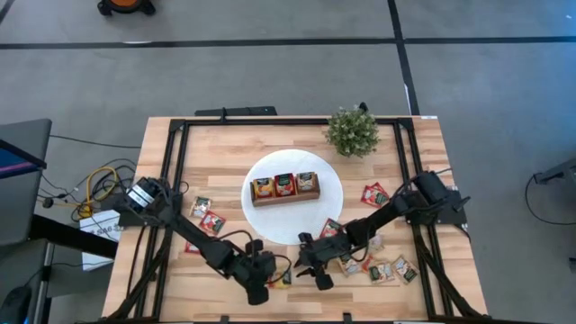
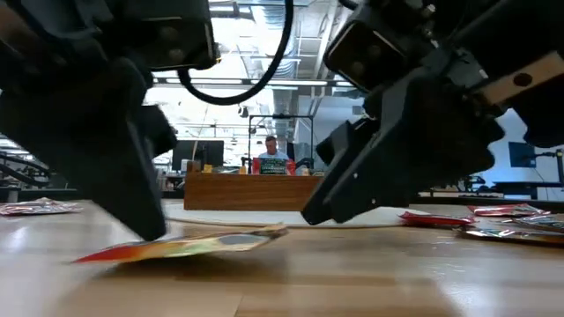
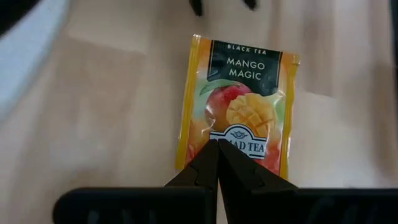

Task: Pick & Place Tea
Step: Put the orange tea bag into the left section of the wooden organizer

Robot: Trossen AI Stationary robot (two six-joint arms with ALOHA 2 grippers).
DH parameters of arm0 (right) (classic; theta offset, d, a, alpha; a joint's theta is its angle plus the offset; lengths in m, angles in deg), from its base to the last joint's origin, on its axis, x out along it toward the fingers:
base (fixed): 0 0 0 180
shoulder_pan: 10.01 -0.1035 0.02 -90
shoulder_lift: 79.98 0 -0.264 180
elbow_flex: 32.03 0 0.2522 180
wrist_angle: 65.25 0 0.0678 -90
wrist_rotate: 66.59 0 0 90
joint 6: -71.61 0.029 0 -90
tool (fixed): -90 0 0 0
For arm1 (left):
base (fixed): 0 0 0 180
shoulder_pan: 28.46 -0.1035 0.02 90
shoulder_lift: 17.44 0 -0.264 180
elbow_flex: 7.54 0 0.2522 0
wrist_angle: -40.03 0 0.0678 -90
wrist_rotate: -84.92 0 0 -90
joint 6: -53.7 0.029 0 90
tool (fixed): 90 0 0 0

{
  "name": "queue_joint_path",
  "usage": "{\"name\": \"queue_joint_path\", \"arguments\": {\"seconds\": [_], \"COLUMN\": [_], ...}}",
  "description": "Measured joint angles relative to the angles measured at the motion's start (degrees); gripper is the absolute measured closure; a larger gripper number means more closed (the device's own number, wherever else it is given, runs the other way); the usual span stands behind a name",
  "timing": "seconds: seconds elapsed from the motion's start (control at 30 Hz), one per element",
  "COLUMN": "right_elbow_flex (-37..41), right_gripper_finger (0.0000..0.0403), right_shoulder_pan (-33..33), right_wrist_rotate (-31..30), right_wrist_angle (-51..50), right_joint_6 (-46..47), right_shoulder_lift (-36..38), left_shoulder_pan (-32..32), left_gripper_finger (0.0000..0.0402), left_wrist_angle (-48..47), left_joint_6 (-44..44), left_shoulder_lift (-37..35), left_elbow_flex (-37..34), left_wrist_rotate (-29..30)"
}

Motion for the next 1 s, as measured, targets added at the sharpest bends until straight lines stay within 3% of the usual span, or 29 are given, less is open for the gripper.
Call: {"name": "queue_joint_path", "arguments": {"seconds": [0.13, 0.27, 0.4, 0.53, 0.67, 0.9, 1.0], "right_elbow_flex": [-1.2, -1.5, -1.5, -1.4, -1.4, -1.4, -1.4], "right_gripper_finger": [0.0316, 0.0337, 0.0344, 0.0345, 0.0345, 0.0345, 0.0345], "right_shoulder_pan": [0.8, 1.7, 1.9, 1.3, 1.1, 0.4, -0.7], "right_wrist_rotate": [-2.5, -4.8, -4.7, -4.7, -4.5, -4.7, -4.8], "right_wrist_angle": [-3.0, -7.2, -11.5, -14.4, -15.7, -24.9, -29.6], "right_joint_6": [2.1, 3.0, 1.4, -0.5, -0.6, -1.6, -2.1], "right_shoulder_lift": [-0.4, 1.9, 4.3, 5.3, 5.4, 8.4, 11.5], "left_shoulder_pan": [1.5, 2.4, 2.3, 1.5, -0.2, -2.5, -3.5], "left_gripper_finger": [0.0401, 0.0401, 0.0402, 0.0395, 0.0348, 0.0225, 0.0201], "left_wrist_angle": [4.0, 11.9, 11.7, 10.8, 11.0, 13.7, 17.0], "left_joint_6": [-3.6, -3.6, -2.1, 2.4, 9.4, 15.2, 17.3], "left_shoulder_lift": [0.1, 0.1, 0.1, 0.1, 0.1, 0.9, 3.2], "left_elbow_flex": [0.0, 0.0, 0.0, 0.0, 0.0, 0.0, 0.0], "left_wrist_rotate": [0.5, 9.2, 12.5, 10.3, 7.0, 3.8, 0.7]}}
